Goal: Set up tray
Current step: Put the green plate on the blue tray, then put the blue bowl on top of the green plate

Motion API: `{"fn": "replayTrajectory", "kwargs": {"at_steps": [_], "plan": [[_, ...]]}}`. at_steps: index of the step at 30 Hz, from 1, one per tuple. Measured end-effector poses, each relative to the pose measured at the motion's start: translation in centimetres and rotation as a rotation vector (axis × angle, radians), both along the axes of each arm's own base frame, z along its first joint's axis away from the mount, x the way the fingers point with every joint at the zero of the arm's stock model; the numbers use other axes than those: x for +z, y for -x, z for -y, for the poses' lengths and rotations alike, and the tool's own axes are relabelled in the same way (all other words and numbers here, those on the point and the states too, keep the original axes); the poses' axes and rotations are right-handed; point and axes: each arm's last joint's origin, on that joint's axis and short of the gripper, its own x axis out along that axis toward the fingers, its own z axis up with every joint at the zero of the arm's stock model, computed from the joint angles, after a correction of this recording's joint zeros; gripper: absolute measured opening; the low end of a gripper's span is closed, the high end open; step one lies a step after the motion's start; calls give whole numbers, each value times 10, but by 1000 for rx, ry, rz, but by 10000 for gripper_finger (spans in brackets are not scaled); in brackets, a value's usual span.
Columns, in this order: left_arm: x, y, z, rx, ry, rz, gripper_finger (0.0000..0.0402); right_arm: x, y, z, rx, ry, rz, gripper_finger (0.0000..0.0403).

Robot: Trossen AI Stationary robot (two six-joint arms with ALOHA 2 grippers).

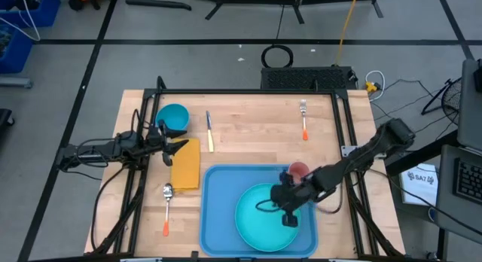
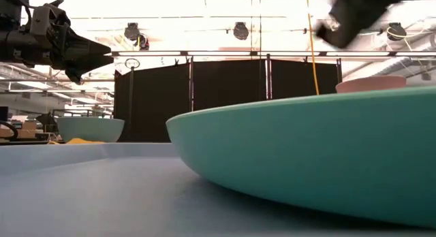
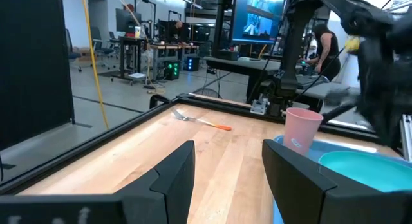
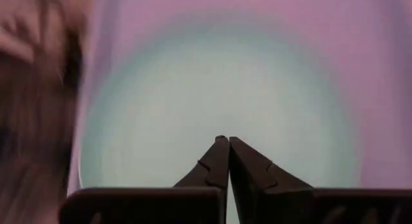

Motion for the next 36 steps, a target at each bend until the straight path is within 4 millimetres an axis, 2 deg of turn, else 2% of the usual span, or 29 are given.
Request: {"fn": "replayTrajectory", "kwargs": {"at_steps": [3,6,12,17,20,26,31,33,36], "plan": [[-1,0,-1,22,51,2,186,31,-3,18,-48,123,238,6],[-2,0,-1,45,119,10,186,53,-8,40,-88,241,383,9],[-1,0,-3,97,124,-36,186,80,-28,86,-45,233,604,53],[20,5,-12,304,329,-195,186,75,-35,119,-48,284,589,104],[44,7,-18,432,393,-276,186,68,-35,134,-47,353,574,129],[89,-9,-33,579,503,-495,186,66,-34,155,-38,472,579,162],[107,-18,-53,775,644,-787,186,72,-28,171,-76,652,548,175],[109,-22,-62,786,663,-873,186,81,-23,179,-119,735,558,177],[108,-25,-78,778,712,-922,186,95,-7,191,-160,766,592,178]]}}
